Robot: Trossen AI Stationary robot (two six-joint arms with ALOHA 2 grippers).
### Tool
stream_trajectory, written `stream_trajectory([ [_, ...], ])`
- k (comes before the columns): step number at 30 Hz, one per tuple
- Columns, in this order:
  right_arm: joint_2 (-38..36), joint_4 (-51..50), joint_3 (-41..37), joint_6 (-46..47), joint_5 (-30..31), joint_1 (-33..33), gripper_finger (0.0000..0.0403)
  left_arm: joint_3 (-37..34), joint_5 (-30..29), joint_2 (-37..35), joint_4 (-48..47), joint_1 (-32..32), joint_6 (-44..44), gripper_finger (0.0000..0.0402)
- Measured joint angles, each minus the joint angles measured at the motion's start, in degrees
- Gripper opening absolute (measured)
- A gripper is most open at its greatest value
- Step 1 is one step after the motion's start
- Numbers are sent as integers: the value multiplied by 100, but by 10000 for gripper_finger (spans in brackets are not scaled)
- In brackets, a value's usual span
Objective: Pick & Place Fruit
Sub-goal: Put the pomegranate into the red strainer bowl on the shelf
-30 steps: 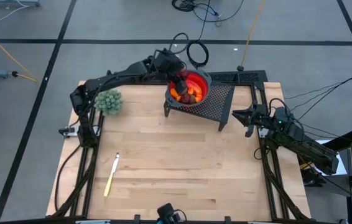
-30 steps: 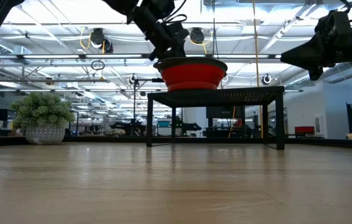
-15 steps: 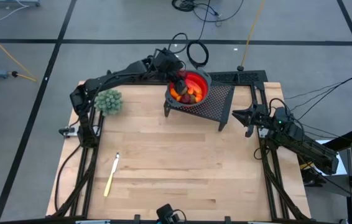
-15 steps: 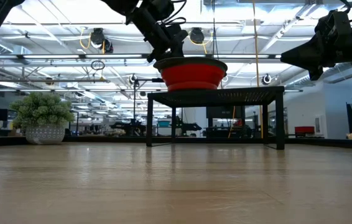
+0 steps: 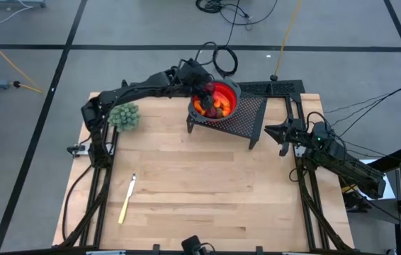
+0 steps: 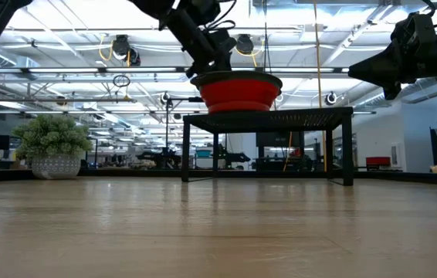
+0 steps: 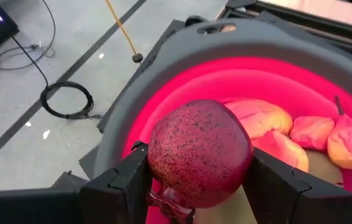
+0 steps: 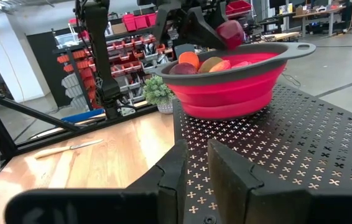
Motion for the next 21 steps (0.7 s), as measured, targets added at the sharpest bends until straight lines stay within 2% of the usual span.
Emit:
stream_trajectory([
  [16, 0, 0, 0, 0, 0, -1, 54, 0, 8, 63, 158, -23, -8, 210],
  [21, 0, 0, 0, 0, 0, 0, 54, 0, 182, 63, 158, 0, -141, 232],
])
